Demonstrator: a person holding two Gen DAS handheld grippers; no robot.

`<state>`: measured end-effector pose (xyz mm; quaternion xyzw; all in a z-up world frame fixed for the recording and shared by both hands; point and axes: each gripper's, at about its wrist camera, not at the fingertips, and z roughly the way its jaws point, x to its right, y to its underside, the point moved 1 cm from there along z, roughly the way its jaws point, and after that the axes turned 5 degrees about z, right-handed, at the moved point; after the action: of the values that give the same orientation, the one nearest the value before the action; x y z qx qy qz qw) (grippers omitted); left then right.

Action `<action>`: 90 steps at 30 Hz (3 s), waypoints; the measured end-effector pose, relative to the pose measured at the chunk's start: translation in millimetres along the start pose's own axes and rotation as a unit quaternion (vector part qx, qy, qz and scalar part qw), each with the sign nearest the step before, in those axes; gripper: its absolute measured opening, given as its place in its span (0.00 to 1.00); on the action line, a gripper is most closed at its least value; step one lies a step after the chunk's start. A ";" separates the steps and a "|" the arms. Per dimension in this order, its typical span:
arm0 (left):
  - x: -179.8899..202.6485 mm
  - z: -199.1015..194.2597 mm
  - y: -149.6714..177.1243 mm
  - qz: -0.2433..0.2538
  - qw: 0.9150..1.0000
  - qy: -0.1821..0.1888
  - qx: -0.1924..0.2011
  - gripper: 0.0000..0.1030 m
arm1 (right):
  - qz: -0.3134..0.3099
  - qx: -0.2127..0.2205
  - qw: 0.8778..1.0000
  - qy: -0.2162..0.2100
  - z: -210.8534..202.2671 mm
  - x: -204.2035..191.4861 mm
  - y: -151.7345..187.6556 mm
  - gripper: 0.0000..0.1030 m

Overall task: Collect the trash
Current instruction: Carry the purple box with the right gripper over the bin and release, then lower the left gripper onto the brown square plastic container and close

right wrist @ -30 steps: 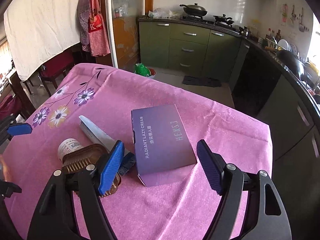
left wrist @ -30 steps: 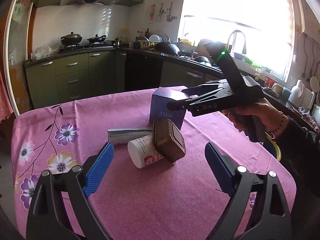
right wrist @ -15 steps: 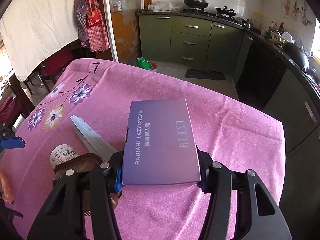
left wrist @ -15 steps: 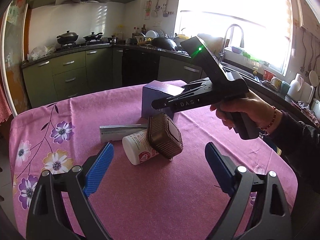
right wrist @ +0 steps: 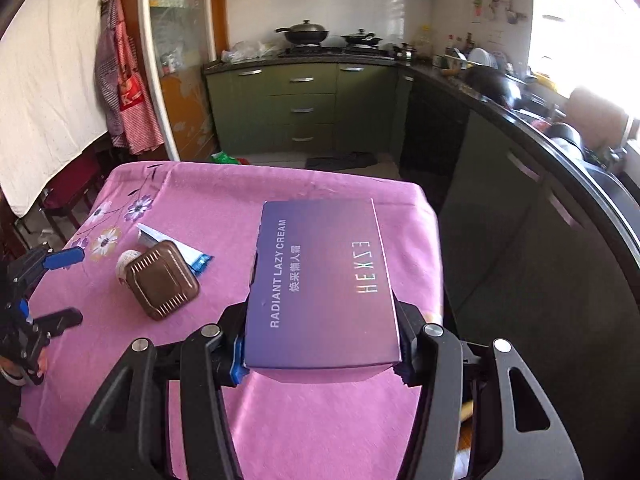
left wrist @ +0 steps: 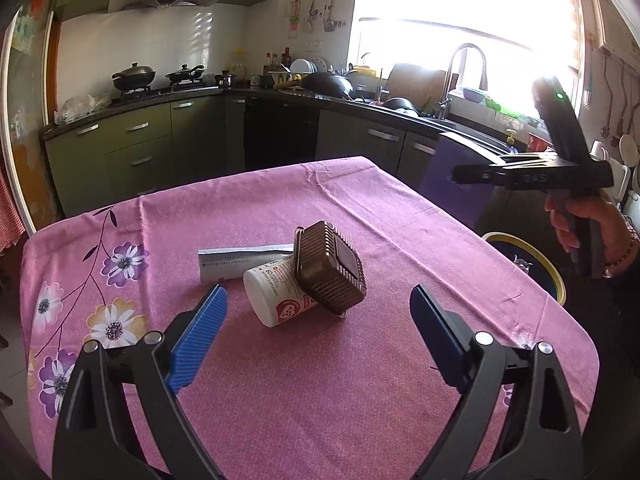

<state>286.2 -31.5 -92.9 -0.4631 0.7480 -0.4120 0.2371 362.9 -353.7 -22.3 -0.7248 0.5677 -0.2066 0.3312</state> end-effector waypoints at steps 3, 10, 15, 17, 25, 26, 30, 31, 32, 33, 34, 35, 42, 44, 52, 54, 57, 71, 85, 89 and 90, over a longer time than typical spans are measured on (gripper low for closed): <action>2.5 0.0 0.0 0.004 1.000 0.001 0.000 0.85 | 0.050 -0.007 0.997 0.056 -31.9 50.7 30.6 0.52; 10.0 1.3 0.9 0.019 1.000 0.003 -0.002 0.86 | 0.144 -0.058 0.977 0.147 -53.4 150.9 106.2 0.52; 10.7 3.6 2.3 0.019 1.000 0.006 -0.007 0.86 | 0.180 -0.075 0.969 0.152 -48.6 177.7 139.4 0.56; 10.4 4.4 2.9 0.020 1.000 0.006 -0.008 0.86 | 0.192 -0.062 0.967 0.157 -55.6 181.5 145.0 0.62; 15.6 10.9 3.9 0.025 0.999 0.002 -0.021 0.88 | 0.192 -0.012 0.971 0.143 -94.5 148.9 151.1 0.67; 17.4 12.7 3.3 0.028 0.999 -0.003 -0.024 0.88 | 0.189 -0.010 0.972 0.140 -96.2 144.2 150.7 0.67; 29.6 23.0 -3.9 0.048 0.998 -0.003 -0.045 0.88 | 0.182 0.004 0.976 0.122 -103.9 126.7 154.2 0.68; 33.3 25.3 -6.3 0.058 0.997 -0.005 -0.049 0.88 | 0.183 0.005 0.976 0.116 -104.9 123.0 155.1 0.68; 37.6 27.6 -9.4 0.070 0.996 -0.010 -0.050 0.88 | 0.183 0.007 0.977 0.111 -107.0 120.1 157.3 0.68; 42.5 30.3 -13.5 0.084 0.995 -0.018 -0.051 0.88 | 0.182 0.008 0.978 0.106 -108.2 117.6 159.3 0.68; 46.3 32.7 -17.0 0.094 0.994 -0.024 -0.052 0.88 | 0.181 0.009 0.978 0.103 -106.8 113.8 158.9 0.68; 50.3 35.6 -21.2 0.104 0.993 -0.029 -0.053 0.88 | 0.181 0.010 0.979 0.099 -107.2 112.2 160.6 0.69; 73.7 60.5 -33.3 0.167 0.981 -0.076 -0.068 0.88 | 0.192 0.020 0.979 0.072 -113.7 108.0 177.0 0.70; 81.0 66.4 -32.2 0.189 0.975 -0.092 -0.069 0.88 | 0.195 0.020 0.978 0.065 -113.5 108.7 179.7 0.71; 101.9 82.0 -21.9 0.273 0.950 -0.126 -0.084 0.83 | 0.196 0.017 0.979 0.047 -109.2 104.6 183.3 0.70; 101.8 84.4 -20.3 0.274 0.950 -0.120 -0.092 0.78 | 0.196 0.015 0.980 0.044 -107.0 102.5 183.7 0.70; 97.3 87.7 -19.8 0.267 0.952 -0.116 -0.099 0.73 | 0.194 0.009 0.980 0.040 -103.0 100.5 183.3 0.70; 82.7 89.8 -22.1 0.270 0.949 -0.131 -0.097 0.73 | 0.192 0.004 0.981 0.031 -98.9 97.3 180.5 0.71; 74.8 91.0 -25.9 0.264 0.948 -0.145 -0.105 0.79 | 0.200 0.000 0.980 0.019 -92.6 106.0 192.5 0.71; 77.1 98.7 -20.7 0.277 0.943 -0.148 -0.114 0.79 | 0.204 -0.001 0.979 0.014 -90.5 106.7 194.3 0.71; 78.4 100.8 -19.3 0.281 0.941 -0.148 -0.116 0.79 | 0.204 -0.001 0.979 0.014 -90.5 105.9 194.6 0.71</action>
<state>334.2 -145.6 -129.9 -0.3144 0.8466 -0.1659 0.3961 196.8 -504.1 -106.6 -0.5910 0.7083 -0.1442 0.3582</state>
